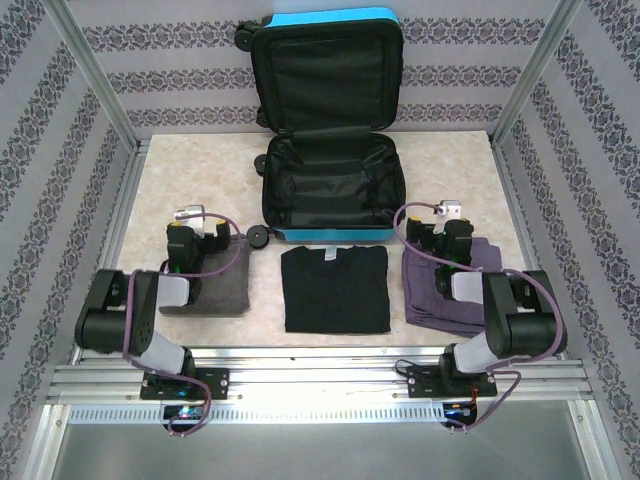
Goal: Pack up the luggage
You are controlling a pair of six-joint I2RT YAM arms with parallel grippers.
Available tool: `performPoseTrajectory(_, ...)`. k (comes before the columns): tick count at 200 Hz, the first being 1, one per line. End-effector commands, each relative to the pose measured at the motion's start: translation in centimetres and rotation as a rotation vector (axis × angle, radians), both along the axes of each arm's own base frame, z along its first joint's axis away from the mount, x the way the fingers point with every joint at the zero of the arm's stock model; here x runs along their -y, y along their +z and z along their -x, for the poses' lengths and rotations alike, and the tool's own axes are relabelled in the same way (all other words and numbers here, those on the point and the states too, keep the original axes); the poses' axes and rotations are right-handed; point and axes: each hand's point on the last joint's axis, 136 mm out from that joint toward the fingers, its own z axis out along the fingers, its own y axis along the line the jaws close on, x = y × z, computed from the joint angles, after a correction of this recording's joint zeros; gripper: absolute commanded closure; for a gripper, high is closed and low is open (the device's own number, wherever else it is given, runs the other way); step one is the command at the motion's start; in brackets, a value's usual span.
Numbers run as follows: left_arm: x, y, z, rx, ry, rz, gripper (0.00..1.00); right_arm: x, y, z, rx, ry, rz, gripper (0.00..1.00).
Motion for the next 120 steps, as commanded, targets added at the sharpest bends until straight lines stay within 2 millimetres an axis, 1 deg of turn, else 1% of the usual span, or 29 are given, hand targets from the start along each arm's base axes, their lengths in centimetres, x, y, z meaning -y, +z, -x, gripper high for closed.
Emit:
performPoseTrajectory(1, -0.2, 3.6, 0.7, 0.024, 0.003, -0.002, 0.0, 0.9, 3.5, -0.2, 0.043, -0.061, 0.016, 0.02)
performPoseTrajectory(3, -0.3, 4.0, 0.8, 0.028, 0.005, 0.001, 0.0, 0.9, 3.7, -0.2, 0.043, -0.065, 0.019, 0.02)
performPoseTrajectory(4, -0.3, 4.3, 0.8, 0.032, 0.006, 0.003, 0.0, 1.0, 4.1, -0.2, 0.054, -0.067, 0.02, 0.02)
performPoseTrajectory(7, -0.3, 4.8, 1.0, 0.036, 0.01, 0.007, 0.01, 1.0, 4.2, -0.1, 0.045, -0.071, 0.022, 0.02)
performPoseTrajectory(8, -0.3, 5.0, 1.0, 0.039, 0.012, 0.009, 0.01, 1.0, 4.7, -0.1, 0.056, -0.074, 0.021, 0.02)
performPoseTrajectory(19, -0.5, 7.1, 1.5, 0.065, 0.034, 0.032, 0.01, 1.1, 6.4, 0.2, 0.066, -0.089, 0.023, 0.02)
performPoseTrajectory(28, -1.3, 8.8, 2.0, 0.085, 0.092, 0.073, 0.0, 1.1, 8.0, 0.4, 0.073, -0.097, 0.01, 0.02)
performPoseTrajectory(35, -2.2, 9.7, 2.3, 0.079, 0.168, 0.127, 0.01, 1.0, 9.3, 0.7, 0.075, -0.099, 0.0, 0.02)
performPoseTrajectory(44, -2.7, 11.3, 2.6, 0.065, 0.212, 0.182, 0.0, 1.0, 11.0, 1.0, 0.077, -0.105, -0.014, 0.02)
performPoseTrajectory(47, -2.6, 11.6, 2.6, 0.054, 0.215, 0.197, 0.0, 1.0, 11.5, 1.1, 0.08, -0.106, -0.018, 0.02)
performPoseTrajectory(49, -2.5, 12.3, 2.5, 0.066, 0.212, 0.208, 0.0, 0.9, 11.9, 1.2, 0.081, -0.108, -0.022, 0.02)
performPoseTrajectory(52, -2.4, 12.0, 2.7, 0.04, 0.214, 0.222, 0.0, 0.9, 12.5, 1.4, 0.088, -0.112, -0.027, 0.02)
performPoseTrajectory(53, -2.3, 12.7, 2.5, 0.055, 0.211, 0.228, 0.0, 0.9, 12.6, 1.4, 0.087, -0.112, -0.028, 0.02)
performPoseTrajectory(54, -2.3, 12.2, 2.7, 0.035, 0.211, 0.231, 0.0, 0.9, 12.7, 1.5, 0.088, -0.114, -0.03, 0.02)
performPoseTrajectory(55, -2.2, 12.7, 2.6, 0.041, 0.208, 0.236, 0.0, 0.9, 12.9, 1.5, 0.09, -0.116, -0.032, 0.02)
performPoseTrajectory(72, -0.7, 14.5, 2.4, 0.017, 0.164, 0.299, 0.0, 0.7, 15.3, 2.4, 0.106, -0.117, -0.061, 0.02)
performPoseTrajectory(84, 0.3, 15.5, 2.5, -0.002, 0.15, 0.327, 0.0, 0.4, 16.2, 2.9, 0.086, -0.105, -0.083, 0.02)
performPoseTrajectory(96, 2.0, 16.0, 2.8, -0.035, 0.111, 0.334, 0.0, -0.5, 16.3, 3.2, 0.028, -0.06, -0.1, 0.02)
performPoseTrajectory(112, 4.4, 16.1, 3.4, -0.092, 0.079, 0.322, 0.0, -2.0, 15.5, 3.2, -0.072, 0.004, -0.135, 0.02)
performPoseTrajectory(120, 5.8, 15.5, 3.7, -0.137, 0.052, 0.317, 0.0, -2.7, 14.9, 3.2, -0.119, 0.024, -0.161, 0.02)
